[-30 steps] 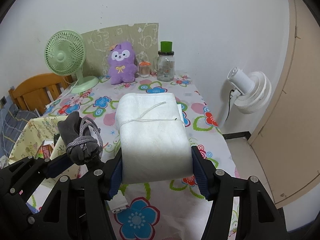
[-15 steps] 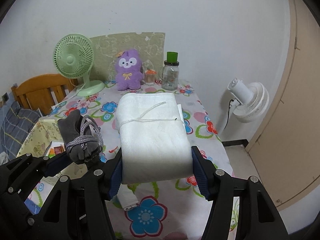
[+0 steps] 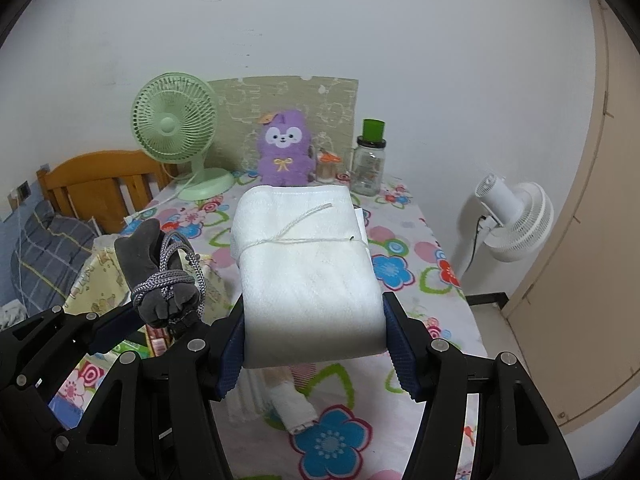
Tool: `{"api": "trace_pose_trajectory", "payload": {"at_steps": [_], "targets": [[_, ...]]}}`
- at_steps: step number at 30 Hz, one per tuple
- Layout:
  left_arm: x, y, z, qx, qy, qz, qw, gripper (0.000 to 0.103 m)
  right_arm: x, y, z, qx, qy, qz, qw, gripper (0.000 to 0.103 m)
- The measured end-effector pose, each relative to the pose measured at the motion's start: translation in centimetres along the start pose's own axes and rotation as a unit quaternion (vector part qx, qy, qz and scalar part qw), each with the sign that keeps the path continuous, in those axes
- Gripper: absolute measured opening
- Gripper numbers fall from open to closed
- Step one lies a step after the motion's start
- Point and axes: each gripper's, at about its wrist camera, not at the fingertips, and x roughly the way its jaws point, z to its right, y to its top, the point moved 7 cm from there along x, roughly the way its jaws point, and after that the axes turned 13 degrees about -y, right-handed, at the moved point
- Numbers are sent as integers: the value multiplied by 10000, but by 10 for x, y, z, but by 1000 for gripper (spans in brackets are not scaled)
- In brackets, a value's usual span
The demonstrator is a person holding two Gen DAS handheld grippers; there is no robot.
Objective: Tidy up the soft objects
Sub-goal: 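Carry the grey pouch and white cloth bundle over the yellow box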
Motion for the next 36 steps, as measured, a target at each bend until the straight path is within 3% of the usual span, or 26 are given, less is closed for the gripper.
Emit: {"api": "trace_pose_trajectory", "payload": {"at_steps": [36], "targets": [[21, -21, -112, -525, 488, -358, 9968, 38, 41, 3, -116, -424, 540, -466, 9965, 65]]}}
